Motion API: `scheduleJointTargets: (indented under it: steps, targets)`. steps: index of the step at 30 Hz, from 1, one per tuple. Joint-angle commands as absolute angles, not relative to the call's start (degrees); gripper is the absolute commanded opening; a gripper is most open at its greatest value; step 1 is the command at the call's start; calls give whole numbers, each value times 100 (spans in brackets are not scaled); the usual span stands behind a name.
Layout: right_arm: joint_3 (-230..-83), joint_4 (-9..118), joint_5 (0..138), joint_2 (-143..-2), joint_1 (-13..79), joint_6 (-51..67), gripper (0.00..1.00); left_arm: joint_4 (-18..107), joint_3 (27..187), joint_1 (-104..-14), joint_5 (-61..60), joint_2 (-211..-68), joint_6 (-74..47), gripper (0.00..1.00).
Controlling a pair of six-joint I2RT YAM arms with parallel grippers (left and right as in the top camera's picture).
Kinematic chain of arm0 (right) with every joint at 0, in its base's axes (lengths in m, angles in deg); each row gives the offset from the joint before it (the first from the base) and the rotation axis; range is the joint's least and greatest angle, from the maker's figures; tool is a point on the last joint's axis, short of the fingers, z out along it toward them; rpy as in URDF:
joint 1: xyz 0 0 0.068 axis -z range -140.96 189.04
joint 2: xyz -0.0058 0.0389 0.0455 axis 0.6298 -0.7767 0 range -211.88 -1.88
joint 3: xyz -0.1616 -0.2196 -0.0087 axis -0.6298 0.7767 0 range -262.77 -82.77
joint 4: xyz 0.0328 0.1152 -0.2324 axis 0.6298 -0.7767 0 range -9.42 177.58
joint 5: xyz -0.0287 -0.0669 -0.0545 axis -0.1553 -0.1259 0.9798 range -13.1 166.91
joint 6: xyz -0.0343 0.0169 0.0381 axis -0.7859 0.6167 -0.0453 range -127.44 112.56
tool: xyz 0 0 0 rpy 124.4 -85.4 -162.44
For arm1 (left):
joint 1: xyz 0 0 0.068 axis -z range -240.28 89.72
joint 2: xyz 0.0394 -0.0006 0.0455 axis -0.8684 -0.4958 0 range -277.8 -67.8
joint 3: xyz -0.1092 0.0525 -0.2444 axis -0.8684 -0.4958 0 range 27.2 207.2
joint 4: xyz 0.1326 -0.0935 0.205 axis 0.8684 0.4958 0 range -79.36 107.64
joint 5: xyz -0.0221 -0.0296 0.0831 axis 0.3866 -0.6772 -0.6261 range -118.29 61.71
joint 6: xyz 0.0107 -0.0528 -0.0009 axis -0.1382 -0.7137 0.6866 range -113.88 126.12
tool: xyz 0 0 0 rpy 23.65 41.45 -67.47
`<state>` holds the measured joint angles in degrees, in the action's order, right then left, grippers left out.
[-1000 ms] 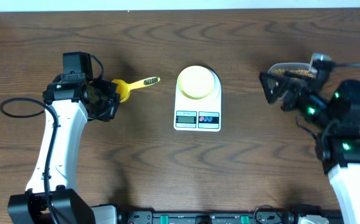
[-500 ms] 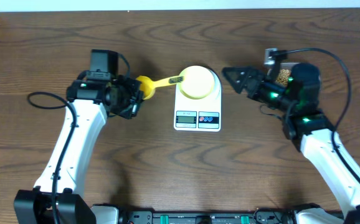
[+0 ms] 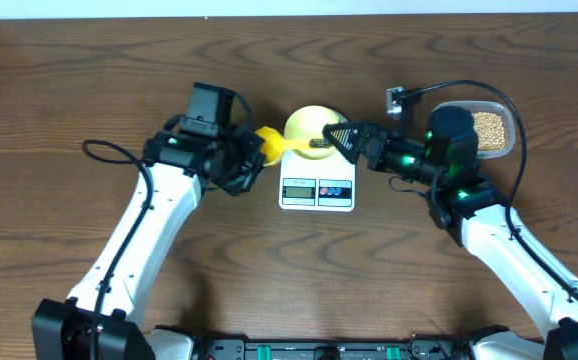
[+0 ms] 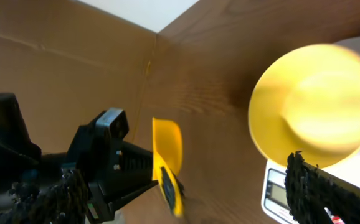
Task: Scoop item into bowl and weigh 50g on scale
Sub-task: 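Move the right gripper toward the scoop handle above the scale, then grasp the yellow scoop handle with the right gripper beside the left gripper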
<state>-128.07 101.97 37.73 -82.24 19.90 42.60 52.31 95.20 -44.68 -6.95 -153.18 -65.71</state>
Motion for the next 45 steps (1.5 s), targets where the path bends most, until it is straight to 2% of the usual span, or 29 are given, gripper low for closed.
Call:
scheduleJointTargets:
  steps: [1, 6, 12, 20, 24, 26, 28, 30, 34, 36, 39, 42, 45]
  targets:
    - [-12916, 10221, 3790, -8252, 1841, 4293, 98, 5174, 9496, -4341, -743, -15224, -6599, 8]
    - [-12916, 10337, 3948, -8252, 1699, 4312, 95, 5095, 9496, -4256, -841, -15224, -6849, 8]
    - [-12916, 10348, 4031, -8252, 1664, 4315, 74, 5010, 9496, -4256, -839, -15224, -6888, 8]
    - [-12916, 10348, 4227, -8252, 1494, 4312, 61, 4927, 9496, -4105, -839, -15224, -6921, 8]
    - [-12916, 10333, 4227, -8252, 1494, 4310, 45, 4868, 9496, -3987, -841, -15224, -6918, 8]
    - [-12916, 10322, 4227, -8252, 1494, 4310, 45, 4872, 9496, -3965, -841, -15227, -6888, 8]
    - [-12916, 10322, 4229, -8252, 1494, 4308, 51, 4874, 9496, -3968, -843, -15229, -6827, 8]
    - [-12916, 10322, 4229, -8252, 1498, 4308, 53, 4890, 9496, -3968, -845, -15229, -6829, 8]
    - [-12916, 10324, 4238, -8252, 1498, 4308, 53, 4892, 9496, -3968, -843, -15229, -6831, 8]
    - [-12916, 10322, 4328, -8252, 1498, 4308, 49, 4911, 9496, -3968, -843, -15229, -6831, 8]
    - [-12916, 10315, 4444, -8252, 1498, 4308, 41, 4942, 9496, -3968, -843, -15231, -6831, 8]
    - [-12916, 10311, 4448, -8252, 1498, 4304, 23, 4951, 9496, -3968, -843, -15233, -6831, 8]
    - [-12916, 10298, 4529, -8252, 1498, 4264, 10, 4949, 9496, -3968, -843, -15233, -6833, 8]
